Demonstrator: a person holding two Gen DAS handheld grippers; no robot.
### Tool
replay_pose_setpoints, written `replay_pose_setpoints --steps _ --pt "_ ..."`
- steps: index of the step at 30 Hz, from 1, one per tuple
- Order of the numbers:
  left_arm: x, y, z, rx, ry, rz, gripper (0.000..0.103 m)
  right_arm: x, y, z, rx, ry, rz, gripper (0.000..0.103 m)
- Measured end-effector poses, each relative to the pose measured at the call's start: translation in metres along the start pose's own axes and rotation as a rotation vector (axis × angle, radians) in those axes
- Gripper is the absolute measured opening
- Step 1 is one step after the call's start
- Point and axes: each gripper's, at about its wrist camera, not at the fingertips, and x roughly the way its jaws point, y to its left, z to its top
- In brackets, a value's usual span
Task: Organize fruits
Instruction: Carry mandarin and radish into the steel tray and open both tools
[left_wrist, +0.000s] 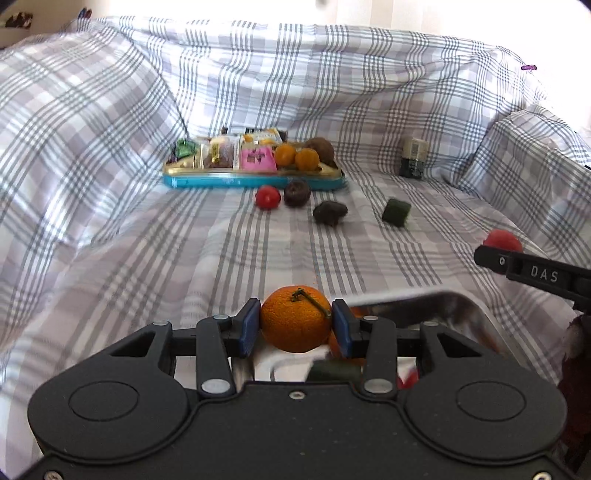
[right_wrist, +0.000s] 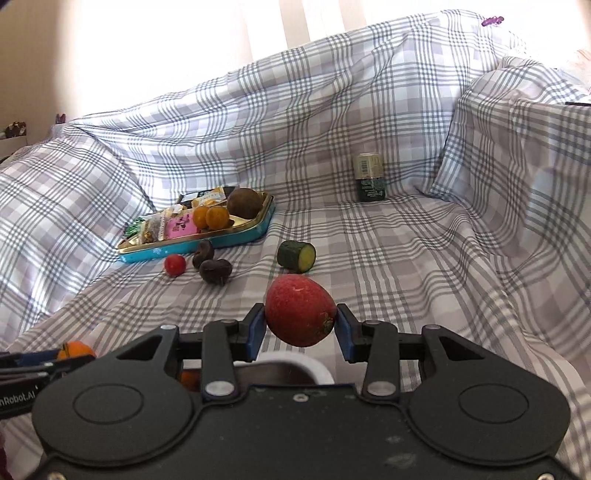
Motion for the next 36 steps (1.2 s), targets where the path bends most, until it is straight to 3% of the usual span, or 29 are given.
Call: replay_pose_setpoints --steps 17,27,36 --pt "-0.029 -0.015 -0.040 -0.045 0.038 -0.013 0.050 -0.057 -0.004 -0.035 0.029 0.019 0.049 0.042" --pt "-0.032 -0.028 -0.051 0.007 0.052 -0.052 0.050 -0.063 0.004 -0.044 -0.014 0.048 0.109 0.042" --pt "-0.029 -0.025 -0.050 -0.014 0.070 -0.062 0.050 -0.065 0.015 -0.050 -0.089 0.083 0.144 0.044"
